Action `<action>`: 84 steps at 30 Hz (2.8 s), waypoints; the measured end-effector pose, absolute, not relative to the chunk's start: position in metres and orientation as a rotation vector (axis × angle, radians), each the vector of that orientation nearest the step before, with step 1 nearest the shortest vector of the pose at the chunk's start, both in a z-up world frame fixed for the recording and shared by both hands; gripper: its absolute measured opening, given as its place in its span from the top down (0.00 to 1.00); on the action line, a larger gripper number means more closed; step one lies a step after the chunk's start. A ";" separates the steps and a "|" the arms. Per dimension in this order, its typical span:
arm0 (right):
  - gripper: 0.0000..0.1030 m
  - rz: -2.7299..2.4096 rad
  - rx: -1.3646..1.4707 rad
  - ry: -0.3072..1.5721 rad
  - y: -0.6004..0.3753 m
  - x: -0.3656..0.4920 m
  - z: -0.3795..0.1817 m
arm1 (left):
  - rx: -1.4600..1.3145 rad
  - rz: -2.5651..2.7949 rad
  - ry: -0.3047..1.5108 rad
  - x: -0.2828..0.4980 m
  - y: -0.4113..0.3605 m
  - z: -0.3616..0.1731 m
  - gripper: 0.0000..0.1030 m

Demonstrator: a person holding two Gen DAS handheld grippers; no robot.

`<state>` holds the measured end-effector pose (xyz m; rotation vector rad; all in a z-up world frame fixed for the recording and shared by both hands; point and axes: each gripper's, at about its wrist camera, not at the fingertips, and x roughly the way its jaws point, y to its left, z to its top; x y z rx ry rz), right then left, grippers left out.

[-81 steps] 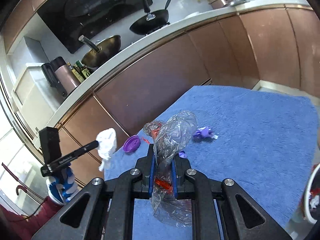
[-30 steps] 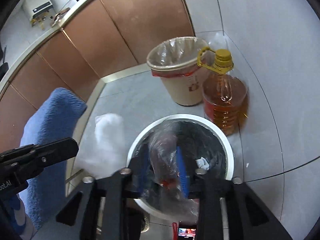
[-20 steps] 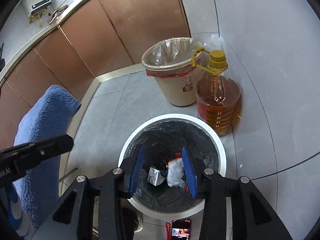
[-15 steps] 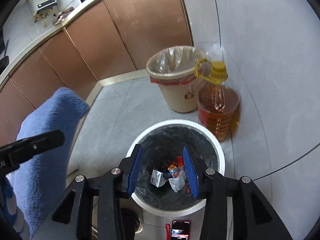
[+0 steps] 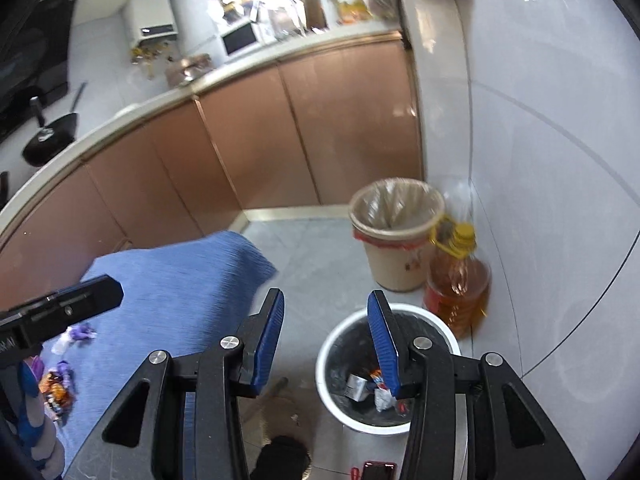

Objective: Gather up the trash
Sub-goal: 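Move both open tools back over the table trash, then grasp the red-yellow snack bag with the left tool while the right tool grasps a purple wrapper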

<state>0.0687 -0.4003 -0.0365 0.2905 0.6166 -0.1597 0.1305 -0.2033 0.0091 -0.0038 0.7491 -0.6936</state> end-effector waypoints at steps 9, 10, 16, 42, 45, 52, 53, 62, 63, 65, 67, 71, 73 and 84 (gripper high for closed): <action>0.58 -0.087 0.239 0.539 -0.350 0.044 0.015 | -0.051 -0.622 0.686 0.100 -0.116 0.029 0.63; 0.58 -0.081 0.234 0.533 -0.346 0.041 0.019 | -0.058 -0.611 0.679 0.097 -0.105 0.031 0.63; 0.58 -0.033 0.197 0.499 -0.315 0.023 0.044 | -0.094 -0.561 0.655 0.079 -0.051 0.038 0.58; 0.58 0.177 0.096 0.515 -0.201 0.042 0.056 | -0.263 -0.256 0.671 0.053 0.187 -0.016 0.50; 0.58 0.198 0.084 0.537 -0.191 0.054 0.047 | -0.292 -0.245 0.693 0.063 0.203 -0.027 0.50; 0.58 0.257 0.062 0.608 -0.159 0.093 0.020 | -0.400 -0.286 0.811 0.097 0.219 -0.068 0.50; 0.58 0.272 0.060 0.624 -0.153 0.100 0.013 | -0.408 -0.290 0.827 0.103 0.219 -0.074 0.50; 0.58 0.368 0.042 0.719 -0.108 0.147 -0.031 | -0.447 -0.327 0.916 0.140 0.217 -0.111 0.50; 0.58 0.390 0.045 0.734 -0.102 0.152 -0.037 | -0.451 -0.327 0.917 0.142 0.218 -0.113 0.50; 0.58 0.432 0.041 0.763 -0.089 0.158 -0.050 | -0.454 -0.328 0.918 0.145 0.220 -0.116 0.50; 0.58 0.456 0.027 0.784 -0.078 0.161 -0.060 | -0.462 -0.337 0.924 0.145 0.221 -0.118 0.50; 0.58 0.515 0.017 0.833 -0.054 0.168 -0.082 | -0.476 -0.385 0.919 0.133 0.220 -0.121 0.50; 0.58 0.542 0.010 0.849 -0.043 0.169 -0.089 | -0.469 -0.413 0.903 0.123 0.218 -0.118 0.50; 0.59 0.671 -0.011 0.960 -0.002 0.167 -0.127 | -0.414 -0.487 0.953 0.110 0.197 -0.136 0.50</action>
